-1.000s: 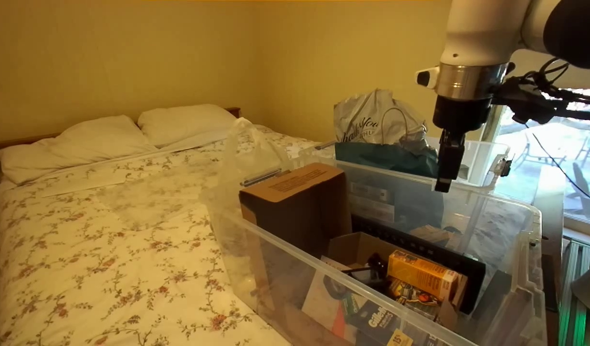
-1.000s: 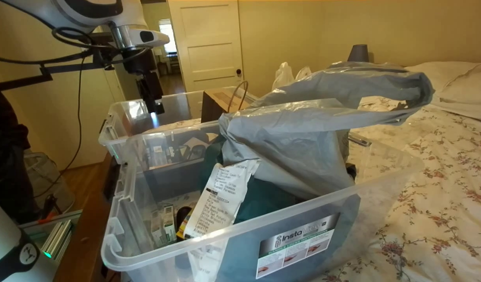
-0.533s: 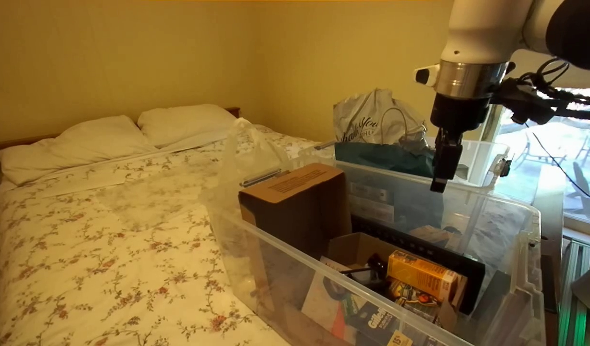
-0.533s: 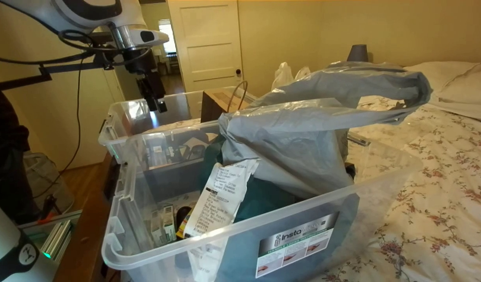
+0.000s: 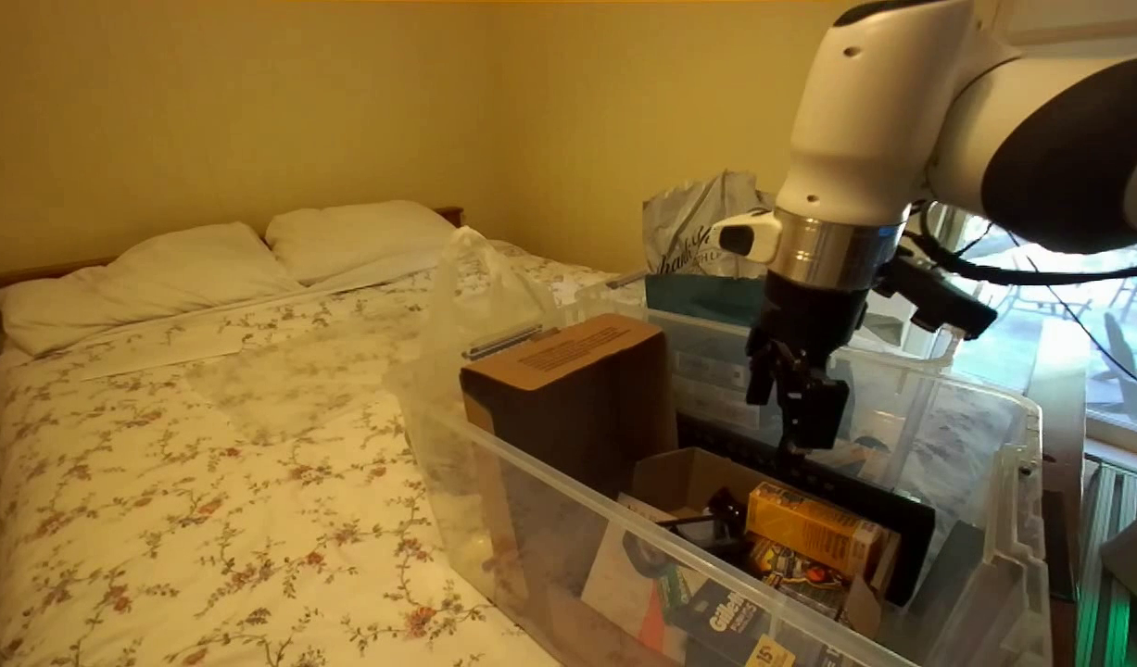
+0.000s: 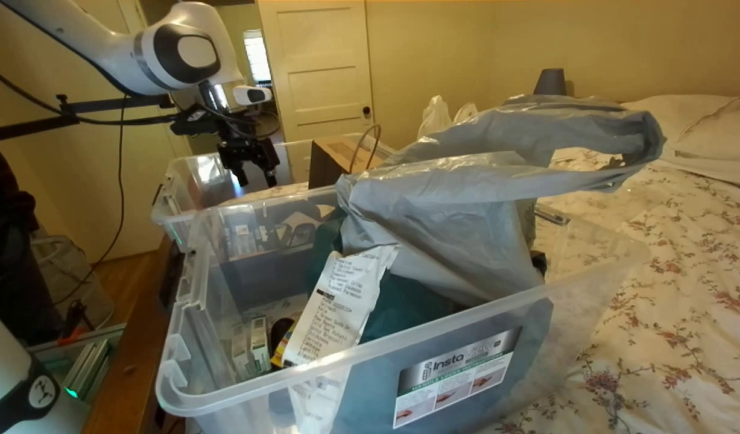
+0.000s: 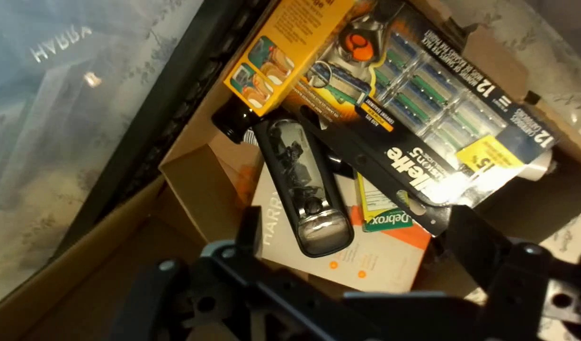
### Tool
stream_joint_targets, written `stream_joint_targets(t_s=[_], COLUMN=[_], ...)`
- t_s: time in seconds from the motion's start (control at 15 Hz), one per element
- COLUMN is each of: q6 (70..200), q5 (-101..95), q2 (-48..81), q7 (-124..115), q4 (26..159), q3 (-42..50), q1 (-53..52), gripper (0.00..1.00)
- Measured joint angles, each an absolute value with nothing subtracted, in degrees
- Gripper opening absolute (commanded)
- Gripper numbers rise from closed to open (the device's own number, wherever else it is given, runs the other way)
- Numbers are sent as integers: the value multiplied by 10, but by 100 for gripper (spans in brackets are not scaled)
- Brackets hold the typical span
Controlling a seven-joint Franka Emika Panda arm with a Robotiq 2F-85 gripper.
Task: Move the remote and the pink box from the left storage box to the right storage box
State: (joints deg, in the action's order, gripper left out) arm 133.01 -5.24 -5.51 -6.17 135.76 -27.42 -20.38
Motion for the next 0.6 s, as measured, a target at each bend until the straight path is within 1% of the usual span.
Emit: stream_joint_targets(t_s=[0.27, 0.6], q6=[1338, 1338], q5=[-61, -61], q2=[4, 12], q7=[29, 37], q4=[1325, 1318], q3=[-242, -238], q1=[-201, -202], gripper=[100, 100])
